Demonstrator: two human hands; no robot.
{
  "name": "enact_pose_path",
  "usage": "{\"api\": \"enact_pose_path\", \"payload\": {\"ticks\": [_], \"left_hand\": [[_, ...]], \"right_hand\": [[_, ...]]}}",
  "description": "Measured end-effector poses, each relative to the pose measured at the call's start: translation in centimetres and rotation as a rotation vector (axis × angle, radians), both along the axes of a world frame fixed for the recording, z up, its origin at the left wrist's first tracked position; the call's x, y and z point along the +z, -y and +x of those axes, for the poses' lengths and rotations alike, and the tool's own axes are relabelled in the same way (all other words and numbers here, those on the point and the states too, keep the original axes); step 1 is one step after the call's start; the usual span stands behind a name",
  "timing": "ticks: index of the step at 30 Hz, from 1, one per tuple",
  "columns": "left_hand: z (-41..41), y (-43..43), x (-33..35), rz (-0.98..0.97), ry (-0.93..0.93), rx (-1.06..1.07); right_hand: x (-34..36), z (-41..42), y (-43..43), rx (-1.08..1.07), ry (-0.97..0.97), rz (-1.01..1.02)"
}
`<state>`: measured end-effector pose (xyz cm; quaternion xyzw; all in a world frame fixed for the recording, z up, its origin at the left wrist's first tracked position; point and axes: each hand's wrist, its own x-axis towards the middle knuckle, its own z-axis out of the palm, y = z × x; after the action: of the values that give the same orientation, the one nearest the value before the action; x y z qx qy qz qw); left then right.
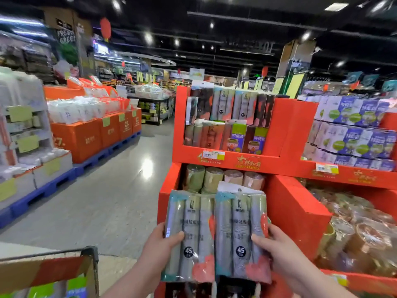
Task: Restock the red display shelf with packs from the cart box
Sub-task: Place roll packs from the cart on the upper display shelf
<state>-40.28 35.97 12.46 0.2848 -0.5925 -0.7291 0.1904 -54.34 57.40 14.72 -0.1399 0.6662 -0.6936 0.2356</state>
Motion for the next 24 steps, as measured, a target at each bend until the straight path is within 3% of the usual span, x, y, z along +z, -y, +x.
{"api": "enact_pose_path", "payload": {"ticks": [9, 16, 24], "left_hand": [[-6.3, 3.0, 4.3, -0.042, -0.083, 0.039], [-12.7, 8.2, 6.4, -0.038, -0.195, -0.011], [-17.2, 13.6, 6.1, -0.048, -0.196, -0.029]], "right_hand": [[4.0, -7.9, 4.3, 0.057, -0.094, -0.03], [7.7, -15.2, 9.7, -0.002, -0.168, -0.037], [10.3, -23.2, 15.9, -0.111, -0.254, -0.045]]}}
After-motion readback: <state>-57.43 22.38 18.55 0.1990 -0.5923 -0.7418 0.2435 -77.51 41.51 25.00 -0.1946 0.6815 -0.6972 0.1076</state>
